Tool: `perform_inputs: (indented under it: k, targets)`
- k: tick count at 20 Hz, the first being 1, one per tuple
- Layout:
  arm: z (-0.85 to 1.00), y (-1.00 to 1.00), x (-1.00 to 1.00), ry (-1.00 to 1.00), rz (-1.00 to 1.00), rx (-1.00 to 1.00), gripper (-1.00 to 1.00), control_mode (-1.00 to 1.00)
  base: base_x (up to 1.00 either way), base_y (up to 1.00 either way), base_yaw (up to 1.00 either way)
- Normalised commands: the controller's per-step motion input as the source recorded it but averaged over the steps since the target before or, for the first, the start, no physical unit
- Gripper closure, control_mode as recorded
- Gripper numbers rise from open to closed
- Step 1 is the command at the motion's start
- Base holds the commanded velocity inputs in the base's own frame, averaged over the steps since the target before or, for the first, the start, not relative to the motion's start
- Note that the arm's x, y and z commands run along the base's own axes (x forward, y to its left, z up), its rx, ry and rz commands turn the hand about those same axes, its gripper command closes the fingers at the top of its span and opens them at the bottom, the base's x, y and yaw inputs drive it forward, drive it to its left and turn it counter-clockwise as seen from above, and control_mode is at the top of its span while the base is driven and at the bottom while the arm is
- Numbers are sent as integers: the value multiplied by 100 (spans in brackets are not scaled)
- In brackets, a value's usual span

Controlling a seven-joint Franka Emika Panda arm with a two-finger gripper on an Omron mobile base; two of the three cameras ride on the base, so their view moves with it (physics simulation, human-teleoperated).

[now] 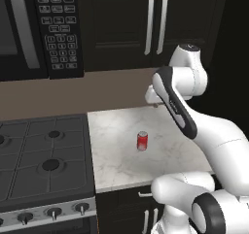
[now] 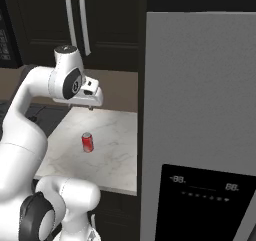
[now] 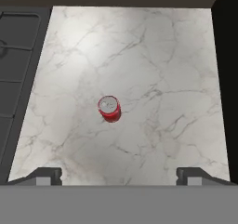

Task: Four empty soda cans are scattered around the kitchen. Gather all the cans and cluster them next to the stove for recycling.

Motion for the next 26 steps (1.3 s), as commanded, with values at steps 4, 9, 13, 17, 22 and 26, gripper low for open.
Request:
perform_inputs:
  k: [4, 9, 13, 17, 22, 26]
  targets:
    - [-14, 15, -2, 3, 0, 0, -100, -100, 0, 0, 0]
    - [-13, 18, -16, 0, 0, 0, -100, -100, 0, 0, 0]
    - [-10, 14, -11, 5, 0, 0, -100, -100, 0, 0, 0]
    - [-9, 8, -15, 6, 0, 0, -100, -100, 0, 0, 0]
    - [-7, 6, -20, 4, 0, 2, -100, -100, 0, 0, 0]
    - [-7, 5, -16, 4, 0, 2, -100, -100, 0, 0, 0]
